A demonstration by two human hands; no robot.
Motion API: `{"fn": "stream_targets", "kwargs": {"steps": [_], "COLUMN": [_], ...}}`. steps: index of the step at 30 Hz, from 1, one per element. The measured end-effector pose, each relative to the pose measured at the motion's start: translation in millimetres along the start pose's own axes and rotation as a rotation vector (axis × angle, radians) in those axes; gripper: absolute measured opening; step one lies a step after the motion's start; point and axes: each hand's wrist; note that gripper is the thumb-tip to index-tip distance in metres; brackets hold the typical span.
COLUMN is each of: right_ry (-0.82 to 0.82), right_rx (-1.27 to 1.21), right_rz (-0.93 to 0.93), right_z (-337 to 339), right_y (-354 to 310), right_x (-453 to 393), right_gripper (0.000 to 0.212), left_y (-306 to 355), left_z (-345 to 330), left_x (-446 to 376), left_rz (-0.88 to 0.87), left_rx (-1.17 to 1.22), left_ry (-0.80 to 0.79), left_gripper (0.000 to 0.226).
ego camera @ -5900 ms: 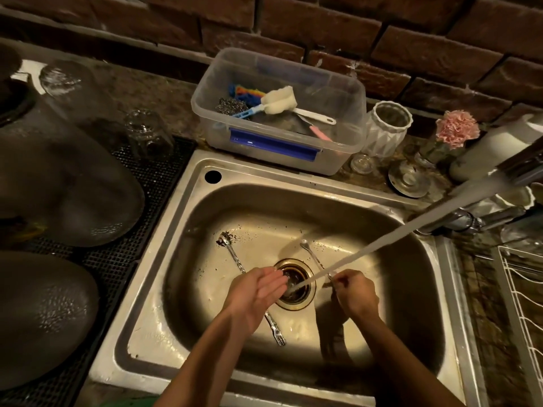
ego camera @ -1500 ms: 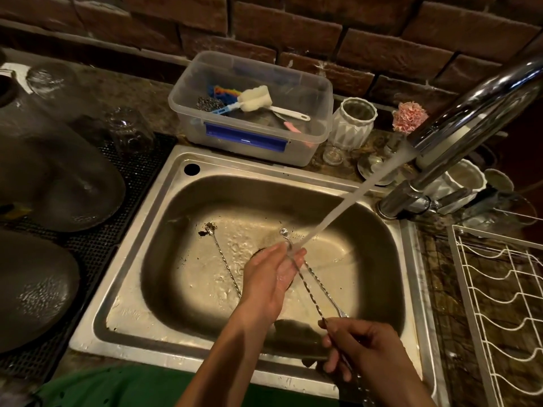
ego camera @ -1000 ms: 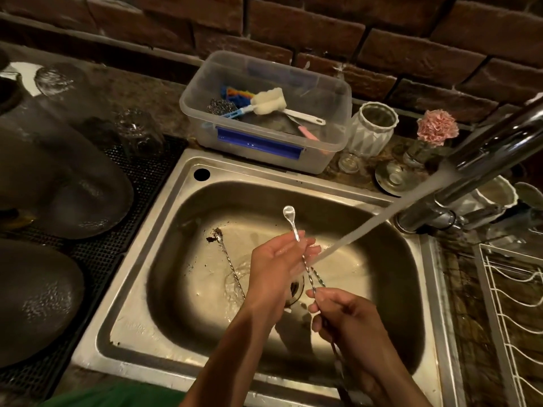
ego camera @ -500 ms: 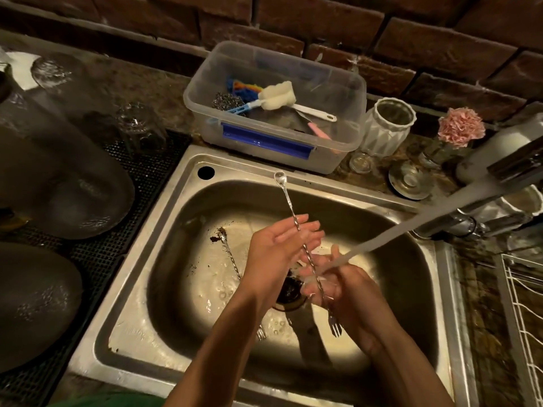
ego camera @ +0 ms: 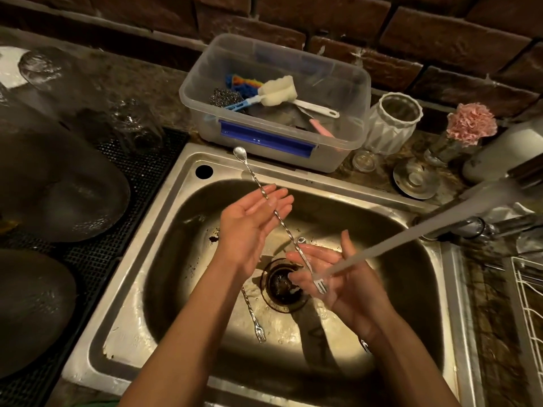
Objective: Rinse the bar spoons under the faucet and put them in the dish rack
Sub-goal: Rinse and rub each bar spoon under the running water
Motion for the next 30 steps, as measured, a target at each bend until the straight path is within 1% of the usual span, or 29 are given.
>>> {"fn": "stream_targets", "kwargs": {"steps": [2,5,10,14,19,21,24,30], "right_ry": [-0.023,-0.041,0.033,0.060,0.118,0.138,0.161,0.146], "right_rx": [-0.056,-0.070,-0.105,-0.115,-0.091,-0.046,0.102,0.274], "right_rz": [-0.024,-0.029,0.046,0.047,0.063,0.068,0.071,0.151], "right_z": [-2,-6,-6,-7,-2,1,5,15], "right_y": [0,1,1,0,1,3,5,16], "right_x": [-1,-3,-4,0,13,18,27,43], "right_gripper": [0.076,0.076,0.070,0.070,0.065,0.057,0.038,0.025], "left_y": [4,8,7,2,-10,-17,-27,-41], "left_z": [2,4,7,6,2,0,-2,-5], "left_x": [-2,-4,-5,-4,4,9,16,31], "left_rz": [-0.004,0.004,0.022,0.031,0.059,0.076,0.109,0.153], "left_rx": [0.002,0.015,0.080,0.123,0.179,0.196,0.213,0.225], "left_ry": [0.016,0.029,0.028,0.023,0.027,0.040,0.071,0.109], "left_gripper": [0.029,0.028,0.033,0.035,0.036,0.035,0.034,0.032]}}
Point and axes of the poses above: each hand's wrist, its own x-axis away from the middle knuckle, its own z-axis out of the back of the hand, y = z × x, and after that the axes turned 4 degrees about -x, right-handed
